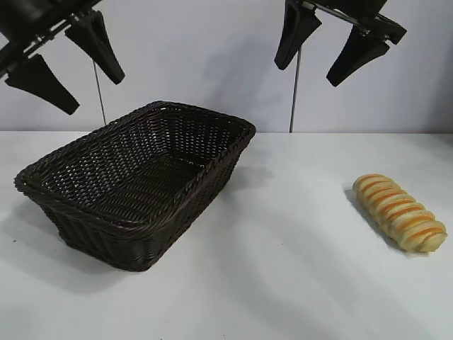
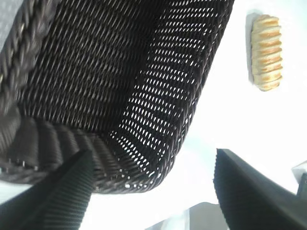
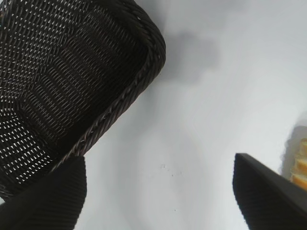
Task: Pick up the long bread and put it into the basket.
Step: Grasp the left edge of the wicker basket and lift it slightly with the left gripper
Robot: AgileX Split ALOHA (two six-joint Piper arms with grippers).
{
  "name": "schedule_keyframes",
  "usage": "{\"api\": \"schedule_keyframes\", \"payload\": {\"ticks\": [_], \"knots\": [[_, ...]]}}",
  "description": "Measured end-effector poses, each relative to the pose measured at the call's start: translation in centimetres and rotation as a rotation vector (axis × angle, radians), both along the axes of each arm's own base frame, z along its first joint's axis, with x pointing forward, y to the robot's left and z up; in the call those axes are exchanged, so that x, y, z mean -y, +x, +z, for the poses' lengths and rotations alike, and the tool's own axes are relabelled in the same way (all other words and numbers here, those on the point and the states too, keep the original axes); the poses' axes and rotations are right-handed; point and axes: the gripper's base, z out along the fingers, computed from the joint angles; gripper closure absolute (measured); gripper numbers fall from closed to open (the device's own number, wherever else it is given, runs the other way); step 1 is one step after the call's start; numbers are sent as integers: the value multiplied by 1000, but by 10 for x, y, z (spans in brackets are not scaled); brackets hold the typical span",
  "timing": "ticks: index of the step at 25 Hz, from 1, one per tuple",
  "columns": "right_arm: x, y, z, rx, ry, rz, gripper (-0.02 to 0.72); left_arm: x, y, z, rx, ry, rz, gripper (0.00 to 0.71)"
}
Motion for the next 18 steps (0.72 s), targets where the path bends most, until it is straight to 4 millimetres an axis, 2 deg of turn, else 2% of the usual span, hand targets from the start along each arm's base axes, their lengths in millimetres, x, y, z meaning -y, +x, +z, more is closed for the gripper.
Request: {"api": "schedule_keyframes", "payload": {"ticks": [5, 11, 18], "knots": [[0, 0, 0, -2, 0, 1, 104, -6, -31, -7, -20, -5, 125, 196], [0, 0, 0, -5, -2, 2, 104, -16, -63, -26, -92, -11, 348, 196], [0, -1, 0, -6, -2, 2, 104, -20, -74, -57, -187, -51, 586, 196]]}}
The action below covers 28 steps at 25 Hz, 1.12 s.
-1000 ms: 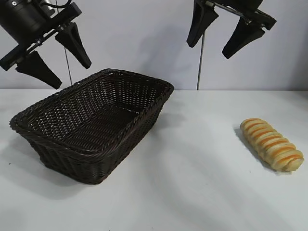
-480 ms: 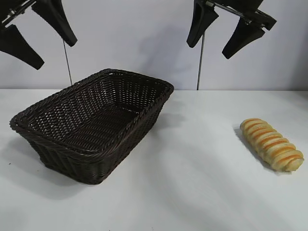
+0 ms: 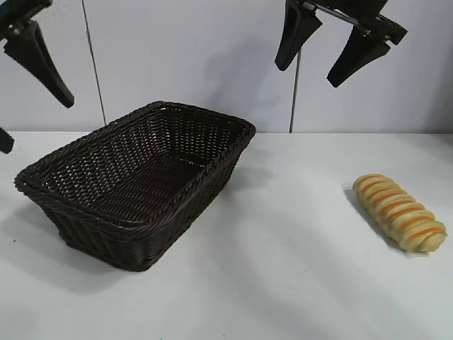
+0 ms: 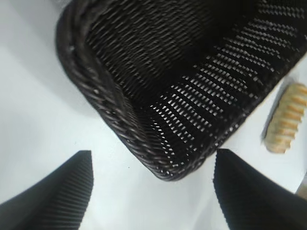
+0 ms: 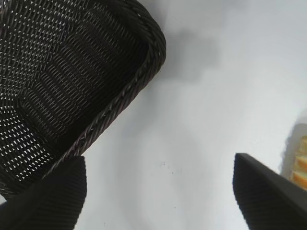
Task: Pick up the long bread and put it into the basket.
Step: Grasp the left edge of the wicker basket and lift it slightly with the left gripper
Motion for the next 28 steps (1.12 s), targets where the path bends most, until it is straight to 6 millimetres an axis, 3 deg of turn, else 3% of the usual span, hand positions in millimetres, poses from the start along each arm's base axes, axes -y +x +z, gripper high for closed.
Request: {"api": "schedule_keyframes", "payload": {"ticks": [7, 14, 22, 28], "knots": [[0, 0, 0, 0, 0, 0, 104, -3, 0, -14, 11, -5, 156, 196], [0, 0, 0, -1, 0, 0, 104, 15, 0, -19, 98, 9, 221, 196], [0, 0, 0, -1, 0, 0, 104, 9, -11, -36, 32, 69, 264, 196], [0, 0, 0, -1, 0, 0, 104, 8, -10, -36, 51, 63, 287, 196]]}}
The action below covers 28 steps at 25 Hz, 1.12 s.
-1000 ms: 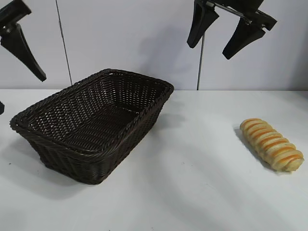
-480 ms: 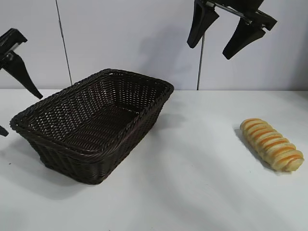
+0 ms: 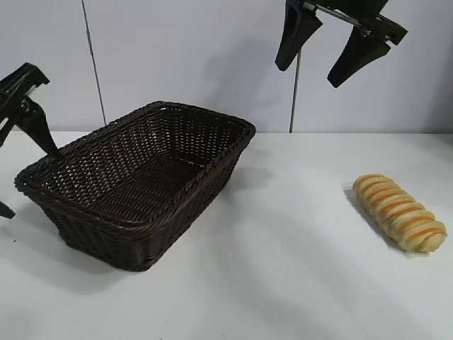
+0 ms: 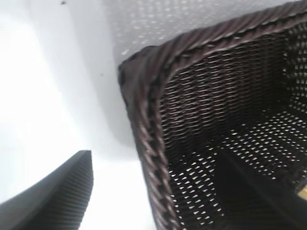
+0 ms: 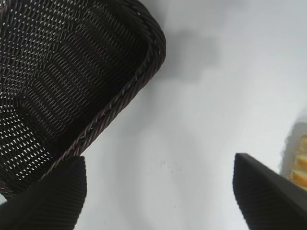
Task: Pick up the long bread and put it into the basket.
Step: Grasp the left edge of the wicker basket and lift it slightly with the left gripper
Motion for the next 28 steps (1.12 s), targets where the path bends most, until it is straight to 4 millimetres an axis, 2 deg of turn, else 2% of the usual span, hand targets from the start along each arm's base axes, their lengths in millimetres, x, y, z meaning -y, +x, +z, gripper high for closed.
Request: {"api": "schedule_keyframes", "payload": {"ticks": [14, 21, 28], "knots": [[0, 0, 0, 0, -1, 0, 104, 0, 4, -1, 34, 4, 14, 196], [0, 0, 0, 0, -1, 0, 104, 17, 11, -33, -27, 30, -14, 196], [0, 0, 0, 0, -1, 0, 104, 19, 22, -65, -40, 68, 12, 196]]}}
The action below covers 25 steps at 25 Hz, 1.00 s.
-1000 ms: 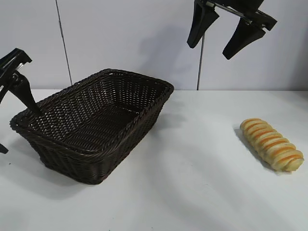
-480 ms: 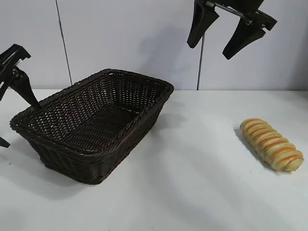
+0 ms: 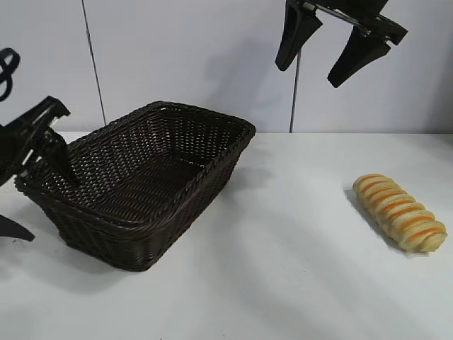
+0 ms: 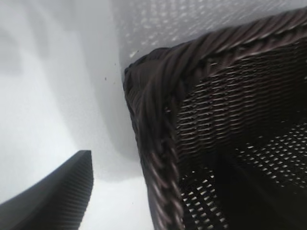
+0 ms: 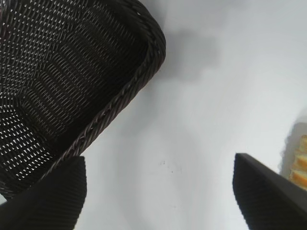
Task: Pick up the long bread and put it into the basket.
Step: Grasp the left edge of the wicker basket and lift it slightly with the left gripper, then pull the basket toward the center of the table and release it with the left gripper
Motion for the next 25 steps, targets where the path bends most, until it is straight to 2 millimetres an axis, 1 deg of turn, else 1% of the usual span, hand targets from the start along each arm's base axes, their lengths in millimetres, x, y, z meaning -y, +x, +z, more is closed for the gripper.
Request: {"api": "schedule_keyframes", "payload": {"ticks": [2, 3, 5, 7, 9, 12, 13, 19, 22, 25], "knots": [[0, 0, 0, 0, 0, 0, 104, 0, 1, -1, 2, 2, 2, 217], [0, 0, 0, -1, 0, 0, 104, 0, 1, -1, 3, 1, 3, 247], [0, 0, 0, -1, 0, 0, 104, 0, 1, -1, 5, 0, 4, 332], [0, 0, 0, -1, 0, 0, 104, 0, 3, 0, 12, -3, 8, 434], [0, 0, 0, -1, 0, 0, 104, 1, 4, 1, 16, -6, 14, 504], [0, 0, 0, -1, 0, 0, 104, 1, 3, 1, 10, -8, 16, 585], [0, 0, 0, -1, 0, 0, 104, 1, 3, 1, 11, -6, 12, 599], [0, 0, 0, -1, 0, 0, 104, 1, 2, 1, -6, -9, 8, 599], [0, 0, 0, -2, 1, 1, 104, 1, 5, 5, -53, -17, -11, 599], [0, 0, 0, -2, 1, 1, 104, 2, 11, 14, -100, -28, -43, 599]]}}
